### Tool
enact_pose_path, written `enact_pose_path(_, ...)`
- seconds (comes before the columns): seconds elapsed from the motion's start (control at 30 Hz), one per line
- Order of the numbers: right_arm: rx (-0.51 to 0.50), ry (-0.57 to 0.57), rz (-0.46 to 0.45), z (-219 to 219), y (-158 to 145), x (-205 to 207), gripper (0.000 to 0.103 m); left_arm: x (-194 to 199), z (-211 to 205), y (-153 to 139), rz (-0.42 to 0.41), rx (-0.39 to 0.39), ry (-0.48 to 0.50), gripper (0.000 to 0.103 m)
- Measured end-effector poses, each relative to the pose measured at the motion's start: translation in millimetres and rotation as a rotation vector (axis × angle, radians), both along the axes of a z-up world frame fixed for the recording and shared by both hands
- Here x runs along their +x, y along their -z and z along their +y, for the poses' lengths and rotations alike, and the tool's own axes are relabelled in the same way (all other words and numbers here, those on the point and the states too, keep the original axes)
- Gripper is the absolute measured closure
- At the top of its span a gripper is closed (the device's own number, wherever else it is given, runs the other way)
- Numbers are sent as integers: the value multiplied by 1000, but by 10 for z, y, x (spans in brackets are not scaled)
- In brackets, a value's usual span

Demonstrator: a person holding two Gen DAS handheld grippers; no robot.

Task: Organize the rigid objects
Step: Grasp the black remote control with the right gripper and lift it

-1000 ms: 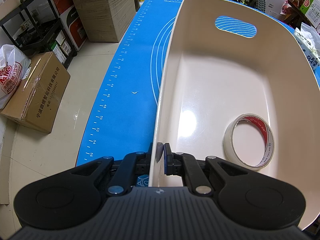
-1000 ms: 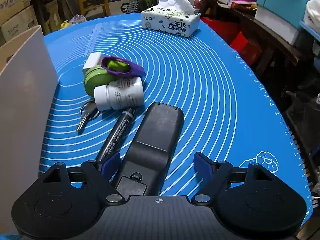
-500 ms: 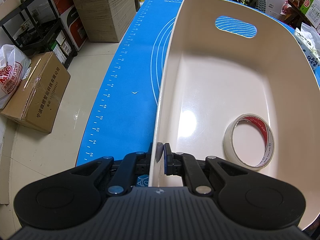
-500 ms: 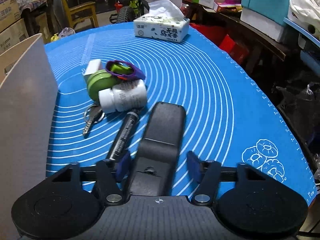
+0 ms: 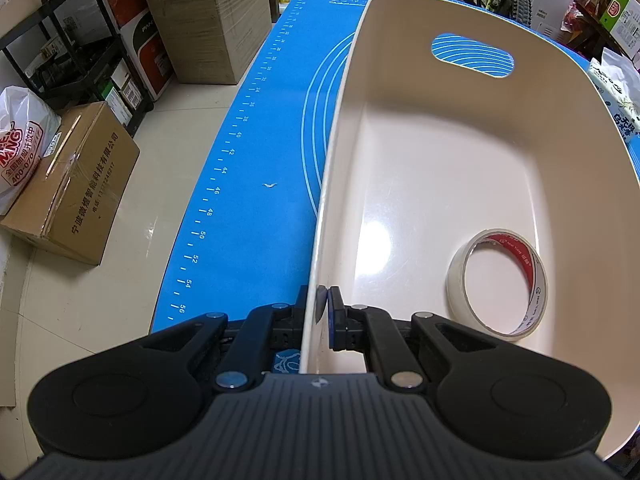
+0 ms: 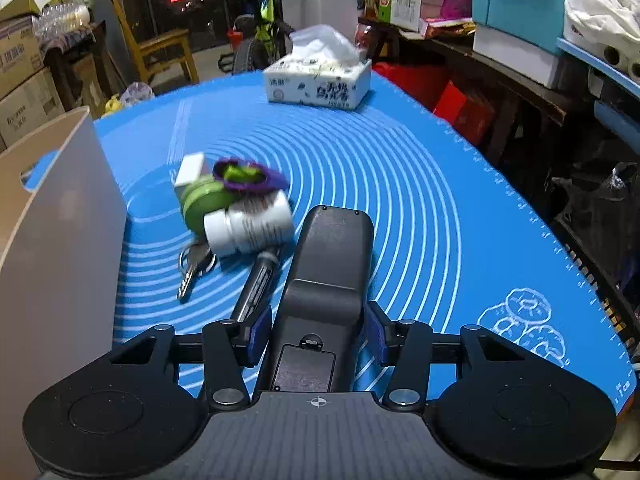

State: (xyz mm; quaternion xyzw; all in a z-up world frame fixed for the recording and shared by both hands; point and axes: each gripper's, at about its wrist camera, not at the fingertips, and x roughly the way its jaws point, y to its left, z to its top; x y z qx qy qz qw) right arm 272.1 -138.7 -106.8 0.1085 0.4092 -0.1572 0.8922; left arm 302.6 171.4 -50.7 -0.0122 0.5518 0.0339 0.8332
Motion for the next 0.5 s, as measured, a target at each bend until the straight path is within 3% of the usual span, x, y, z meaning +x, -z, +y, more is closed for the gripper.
enact_pose_path(0.5, -3, -55, -177, 76, -488, -106, 47, 1, -6, 13, 1, 2, -1, 94)
